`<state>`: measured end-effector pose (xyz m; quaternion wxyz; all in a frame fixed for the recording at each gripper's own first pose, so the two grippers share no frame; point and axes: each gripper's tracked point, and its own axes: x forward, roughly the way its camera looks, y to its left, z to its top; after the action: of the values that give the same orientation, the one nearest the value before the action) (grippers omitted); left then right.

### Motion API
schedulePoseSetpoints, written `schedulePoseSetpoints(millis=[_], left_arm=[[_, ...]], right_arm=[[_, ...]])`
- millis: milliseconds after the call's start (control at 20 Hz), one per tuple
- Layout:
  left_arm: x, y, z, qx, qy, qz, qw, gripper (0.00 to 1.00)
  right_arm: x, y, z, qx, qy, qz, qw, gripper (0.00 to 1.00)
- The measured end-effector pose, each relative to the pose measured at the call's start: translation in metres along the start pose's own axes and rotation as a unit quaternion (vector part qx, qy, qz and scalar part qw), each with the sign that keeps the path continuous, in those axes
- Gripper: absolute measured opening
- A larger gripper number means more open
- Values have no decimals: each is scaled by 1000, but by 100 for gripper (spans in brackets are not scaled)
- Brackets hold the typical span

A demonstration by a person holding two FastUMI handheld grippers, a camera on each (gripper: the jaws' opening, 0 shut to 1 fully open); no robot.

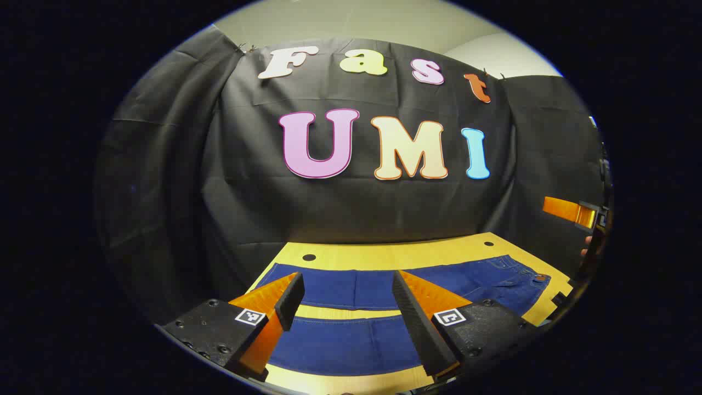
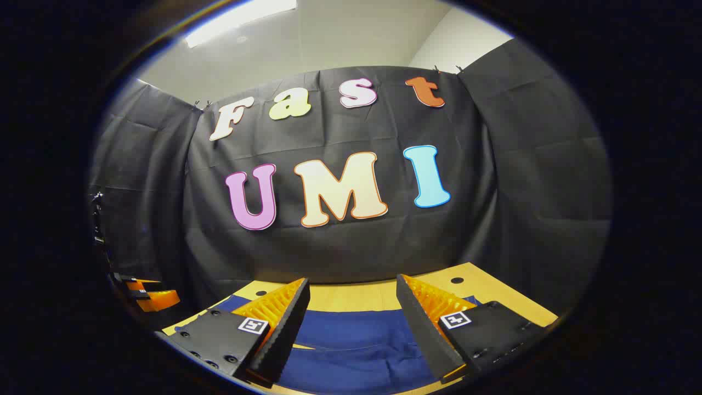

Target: Grasp the waist and the cuffs of the jeans and fold them to make the two legs overlap; first hold the waist and fold one-third of the jeans toward the cuffs, then hold the cuffs and fold the remaining one-third in the same direction to finish folding.

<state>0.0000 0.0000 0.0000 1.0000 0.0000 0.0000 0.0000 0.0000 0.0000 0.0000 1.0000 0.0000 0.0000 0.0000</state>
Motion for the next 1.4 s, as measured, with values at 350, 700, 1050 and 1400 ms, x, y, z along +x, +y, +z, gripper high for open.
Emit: schedulePoseSetpoints(millis=[350, 700, 1050, 1400], left_arm=[[-4, 12, -17, -28, 13, 5, 1000, 95], [-11, 22, -57, -49, 50, -24, 997, 94], [-27, 83, -138, -12, 169, -36, 985, 96], [-51, 129, -212, 53, 318, -120, 939, 96]], right_arm=[[0, -3, -8, -3, 15, -4, 1000, 93], [-5, 2, -27, -17, 47, 9, 999, 93], [-20, 5, -61, -13, 97, 23, 995, 93], [-34, 10, -88, -14, 144, 49, 988, 98]])
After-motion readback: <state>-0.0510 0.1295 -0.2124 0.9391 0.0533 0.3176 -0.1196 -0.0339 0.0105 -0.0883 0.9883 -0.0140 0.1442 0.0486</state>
